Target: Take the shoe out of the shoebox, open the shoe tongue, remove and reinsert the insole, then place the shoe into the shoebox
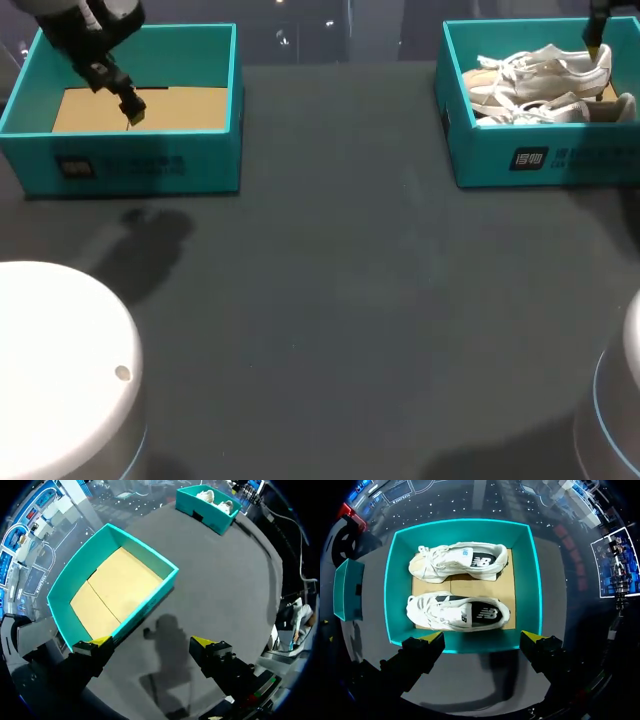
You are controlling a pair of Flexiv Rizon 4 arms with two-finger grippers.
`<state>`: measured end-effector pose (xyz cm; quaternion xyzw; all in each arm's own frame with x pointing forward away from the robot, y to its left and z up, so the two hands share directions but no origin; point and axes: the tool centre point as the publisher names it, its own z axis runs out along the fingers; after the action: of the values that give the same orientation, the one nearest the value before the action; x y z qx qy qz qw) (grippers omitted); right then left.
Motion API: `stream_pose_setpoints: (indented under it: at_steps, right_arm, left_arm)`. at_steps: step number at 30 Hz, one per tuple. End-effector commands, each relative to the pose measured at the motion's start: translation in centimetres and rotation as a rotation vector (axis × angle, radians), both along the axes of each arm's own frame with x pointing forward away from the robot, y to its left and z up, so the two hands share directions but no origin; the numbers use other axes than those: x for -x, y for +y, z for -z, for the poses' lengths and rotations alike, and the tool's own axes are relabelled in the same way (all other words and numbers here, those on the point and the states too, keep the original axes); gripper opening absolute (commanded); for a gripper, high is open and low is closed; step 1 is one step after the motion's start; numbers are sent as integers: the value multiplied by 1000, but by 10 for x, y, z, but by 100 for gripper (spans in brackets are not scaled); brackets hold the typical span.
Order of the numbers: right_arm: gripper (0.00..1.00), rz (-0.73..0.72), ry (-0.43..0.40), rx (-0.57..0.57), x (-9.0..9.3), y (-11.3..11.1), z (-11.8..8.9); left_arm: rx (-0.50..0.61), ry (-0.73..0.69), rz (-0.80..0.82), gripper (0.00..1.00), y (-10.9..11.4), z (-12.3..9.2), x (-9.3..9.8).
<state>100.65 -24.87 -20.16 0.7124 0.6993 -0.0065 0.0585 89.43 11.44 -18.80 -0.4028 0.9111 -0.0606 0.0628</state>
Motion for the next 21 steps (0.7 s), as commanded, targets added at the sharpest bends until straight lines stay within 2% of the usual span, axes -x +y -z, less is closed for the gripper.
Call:
stream_pose_setpoints:
  at_steps: [1, 13, 21]
  right_arm:
    - [100, 12, -55, 12, 32, 4, 0]
    - [100, 8, -27, -56, 58, 21, 10]
    - [100, 18, -23, -38, 66, 24, 6]
  left_arm:
    - [0, 133, -443, 100, 8, 3, -8]
    - [10, 195, -780, 100, 43, 8, -12]
    - [15, 247, -912, 100, 57, 11, -10]
